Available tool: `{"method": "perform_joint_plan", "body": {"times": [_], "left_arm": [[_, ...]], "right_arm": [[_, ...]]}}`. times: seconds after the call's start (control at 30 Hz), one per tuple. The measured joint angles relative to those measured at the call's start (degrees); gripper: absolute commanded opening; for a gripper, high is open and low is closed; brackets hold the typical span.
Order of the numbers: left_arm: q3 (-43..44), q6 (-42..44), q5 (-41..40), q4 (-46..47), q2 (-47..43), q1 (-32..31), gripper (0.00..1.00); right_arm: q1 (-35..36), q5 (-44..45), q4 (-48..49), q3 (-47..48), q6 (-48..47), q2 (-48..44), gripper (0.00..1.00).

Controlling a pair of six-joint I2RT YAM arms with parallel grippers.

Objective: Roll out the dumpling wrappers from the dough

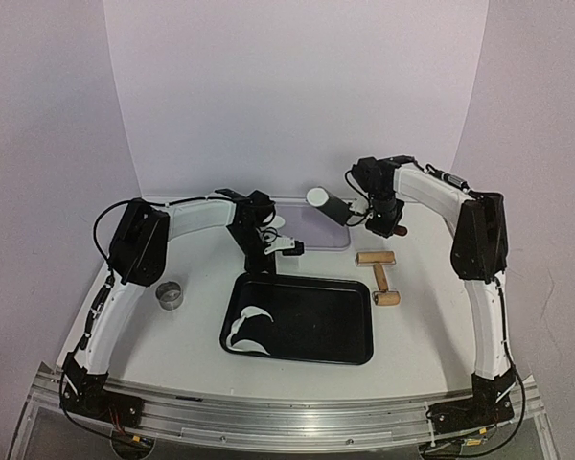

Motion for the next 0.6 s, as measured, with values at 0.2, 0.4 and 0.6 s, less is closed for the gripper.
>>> {"method": "perform_joint_plan", "body": {"times": [0.2,0.4,0.6], "left_arm": [[-1.7,-0.4,0.5,1.1,-0.6,0.3,0.29],[-2.6,-1.3,1.5,1.1,-1.1,0.3,0.29],[-3.6,-2.6,3.2,1.0,-1.5,0.6,0.29]], "right_arm": [[0.7,4.9,0.6,1.2,-0.5,1.7,0.0],[2.8,10.5,2.2,1.3,-3.2,4.5,0.0],[5.2,15.8,4.7,1.3,-6.2,6.9,0.0]]}}
